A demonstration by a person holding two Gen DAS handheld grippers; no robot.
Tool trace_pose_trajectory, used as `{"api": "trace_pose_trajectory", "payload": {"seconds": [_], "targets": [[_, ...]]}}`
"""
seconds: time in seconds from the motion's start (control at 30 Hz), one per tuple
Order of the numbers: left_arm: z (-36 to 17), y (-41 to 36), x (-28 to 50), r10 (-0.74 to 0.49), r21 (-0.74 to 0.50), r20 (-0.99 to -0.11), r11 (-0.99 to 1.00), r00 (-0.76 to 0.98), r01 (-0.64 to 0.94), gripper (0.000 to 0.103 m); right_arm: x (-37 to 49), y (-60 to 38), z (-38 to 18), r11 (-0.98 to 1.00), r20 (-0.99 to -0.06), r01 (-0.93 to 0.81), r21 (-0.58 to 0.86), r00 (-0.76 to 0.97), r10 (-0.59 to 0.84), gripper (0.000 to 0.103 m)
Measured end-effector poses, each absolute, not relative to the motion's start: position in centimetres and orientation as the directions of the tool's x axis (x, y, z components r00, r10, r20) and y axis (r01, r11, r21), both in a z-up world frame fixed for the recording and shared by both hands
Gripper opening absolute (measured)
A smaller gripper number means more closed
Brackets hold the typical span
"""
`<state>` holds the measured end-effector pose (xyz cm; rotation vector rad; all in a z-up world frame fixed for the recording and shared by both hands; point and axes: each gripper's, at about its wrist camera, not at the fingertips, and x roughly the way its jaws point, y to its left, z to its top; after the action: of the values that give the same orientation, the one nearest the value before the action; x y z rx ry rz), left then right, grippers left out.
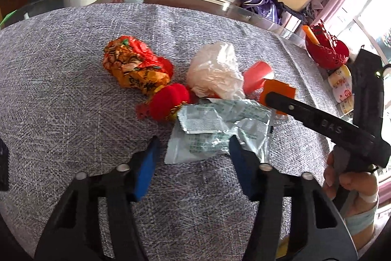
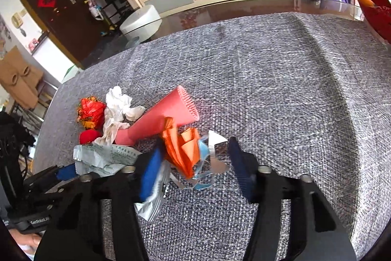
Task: Collect trash
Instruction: 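Grasp the green foil packet with the left tool while the right tool grasps the orange scraps, then carry foil packet and orange scraps into the black bin and open both tools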
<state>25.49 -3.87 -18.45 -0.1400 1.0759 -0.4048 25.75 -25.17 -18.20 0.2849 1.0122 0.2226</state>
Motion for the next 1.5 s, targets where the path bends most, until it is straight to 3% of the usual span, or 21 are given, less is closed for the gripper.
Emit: {"api": "trace_pose_trajectory", "payload": {"seconds": [0.07, 0.13, 0.4, 0.5, 1.13, 1.5], "targets": [[-18.3, -4.0, 25.3, -0.395, -0.307, -0.821, 0.914, 0.412, 0.264, 0.032, 25.7, -24.8, -17.9, 0.943, -0.797, -0.07, 0.326, 0.517, 0.313, 0.033], [-18.1, -4.0, 25.0, -0.398, -0.305, -0.818, 0.912, 0.415, 0.273, 0.026, 25.6, -24.4, -17.7, 0.948, -0.796, -0.079, 0.309, 0.523, 0.303, 0.026], [-16.4, -3.1, 23.3, -0.385, -0.28, -0.795, 0.918, 0.469, 0.279, 0.014, 24.5, -24.7, -16.2, 0.957, -0.791, -0.059, 0.284, 0.55, 0.269, 0.022], [-15.4, -2.7, 22.3, -0.395, -0.287, -0.778, 0.915, 0.488, 0.284, 0.001, 23.6, -24.9, -15.2, 0.96, -0.785, -0.054, 0.276, 0.564, 0.258, 0.022], [-8.3, -2.7, 10.1, -0.364, -0.191, -0.714, 0.923, 0.598, 0.334, 0.0, 12.8, -23.5, -9.5, 0.963, -0.745, -0.097, 0.251, 0.615, 0.256, 0.022], [-10.0, -2.8, 2.1, -0.358, -0.18, -0.76, 0.918, 0.542, 0.353, 0.0, 5.2, -22.5, -12.9, 0.954, -0.8, -0.115, 0.278, 0.522, 0.296, 0.022]]}}
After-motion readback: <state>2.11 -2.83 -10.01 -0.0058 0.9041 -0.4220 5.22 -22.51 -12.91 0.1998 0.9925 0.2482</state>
